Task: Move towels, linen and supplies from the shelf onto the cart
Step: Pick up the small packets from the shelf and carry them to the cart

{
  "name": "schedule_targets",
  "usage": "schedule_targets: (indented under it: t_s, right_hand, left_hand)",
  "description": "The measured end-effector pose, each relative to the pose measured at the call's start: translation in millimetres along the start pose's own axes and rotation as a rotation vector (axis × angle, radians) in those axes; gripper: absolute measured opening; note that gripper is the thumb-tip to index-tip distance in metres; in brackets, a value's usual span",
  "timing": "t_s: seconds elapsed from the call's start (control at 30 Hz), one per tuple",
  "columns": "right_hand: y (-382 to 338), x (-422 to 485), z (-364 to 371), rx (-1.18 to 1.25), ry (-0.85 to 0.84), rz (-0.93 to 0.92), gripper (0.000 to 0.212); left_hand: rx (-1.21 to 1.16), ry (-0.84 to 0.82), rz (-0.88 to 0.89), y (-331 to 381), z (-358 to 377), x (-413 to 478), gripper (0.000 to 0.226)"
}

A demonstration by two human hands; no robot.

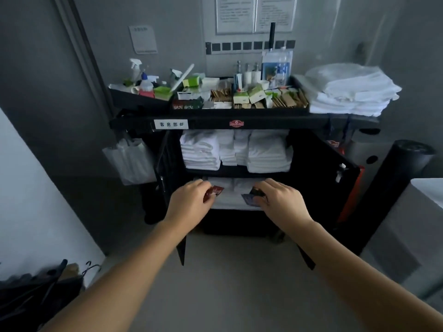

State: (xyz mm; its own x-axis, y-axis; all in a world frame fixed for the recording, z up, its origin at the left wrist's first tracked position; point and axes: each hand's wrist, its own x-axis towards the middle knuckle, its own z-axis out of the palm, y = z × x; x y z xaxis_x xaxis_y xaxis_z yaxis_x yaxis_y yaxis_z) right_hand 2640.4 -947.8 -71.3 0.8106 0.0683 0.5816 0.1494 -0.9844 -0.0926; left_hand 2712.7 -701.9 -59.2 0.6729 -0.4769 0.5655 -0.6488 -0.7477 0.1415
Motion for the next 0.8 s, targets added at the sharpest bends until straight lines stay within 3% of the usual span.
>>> schedule_targets:
  t_s: [0.27,0.33,0.4,0.47,0.8]
  right_hand:
    - [39,185,60,0.065,0.046,-0.133,0.019]
    - [40,227,79,0.094,0.074,-0.17,0.029]
    - [42,265,105,0.097,0.083,-0.193,0.03]
    - [44,302,135,0.069,0.082,-0.211,0.017]
    - [40,481,259,0.008,0.071,-0.163,0.021]
  left_hand:
    - [0.066,0.083,-0.062,-78,24,145,0.02]
    - [0.085,0.106,-0.072,-105,32,175,0.021]
    - [0.099,0.126,-0.091,-136,44,202,0.022]
    - [0.124,0.142,-0.085,-172,59,230,0.022]
    - [0.056,0.099,-0.029,-364,126,380,0.018]
